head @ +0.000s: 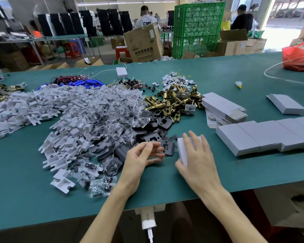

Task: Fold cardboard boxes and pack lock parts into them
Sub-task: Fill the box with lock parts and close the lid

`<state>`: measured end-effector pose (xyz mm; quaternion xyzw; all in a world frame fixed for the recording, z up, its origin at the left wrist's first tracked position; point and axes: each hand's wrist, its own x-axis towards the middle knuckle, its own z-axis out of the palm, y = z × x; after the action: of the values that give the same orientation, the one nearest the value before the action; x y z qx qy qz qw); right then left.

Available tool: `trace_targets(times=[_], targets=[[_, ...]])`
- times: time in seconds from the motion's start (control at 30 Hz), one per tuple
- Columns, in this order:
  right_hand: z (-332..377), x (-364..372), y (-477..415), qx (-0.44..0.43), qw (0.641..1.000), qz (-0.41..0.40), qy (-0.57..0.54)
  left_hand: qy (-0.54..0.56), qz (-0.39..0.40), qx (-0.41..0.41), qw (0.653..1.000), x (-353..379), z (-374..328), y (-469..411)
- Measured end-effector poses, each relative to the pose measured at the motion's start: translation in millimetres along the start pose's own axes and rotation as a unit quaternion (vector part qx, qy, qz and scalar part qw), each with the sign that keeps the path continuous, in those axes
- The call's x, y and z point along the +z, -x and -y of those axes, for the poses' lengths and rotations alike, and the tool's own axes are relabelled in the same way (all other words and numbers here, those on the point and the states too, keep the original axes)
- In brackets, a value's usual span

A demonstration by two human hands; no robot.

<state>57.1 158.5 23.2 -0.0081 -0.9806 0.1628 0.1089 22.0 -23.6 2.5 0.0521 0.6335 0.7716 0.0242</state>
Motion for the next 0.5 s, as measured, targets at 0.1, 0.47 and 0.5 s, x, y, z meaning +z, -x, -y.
trace_targets(times=[0.1,0.47,0.5], targets=[[2.9,-0.4,-5.6,-0.035,0.997,0.032,0.063,-0.028,0.007,0.003,1.000,0.2,2.5,-0.2],[35.4,27.3,12.0,0.011,0.924,0.041,-0.380,-0.006,-0.026,0.007,1.000,-2.5,6.8,-0.9],[28.1,26.4,11.2,0.016,0.922,0.046,-0.383,-0.005,-0.033,0.007,0.999,-2.8,7.4,-1.5]])
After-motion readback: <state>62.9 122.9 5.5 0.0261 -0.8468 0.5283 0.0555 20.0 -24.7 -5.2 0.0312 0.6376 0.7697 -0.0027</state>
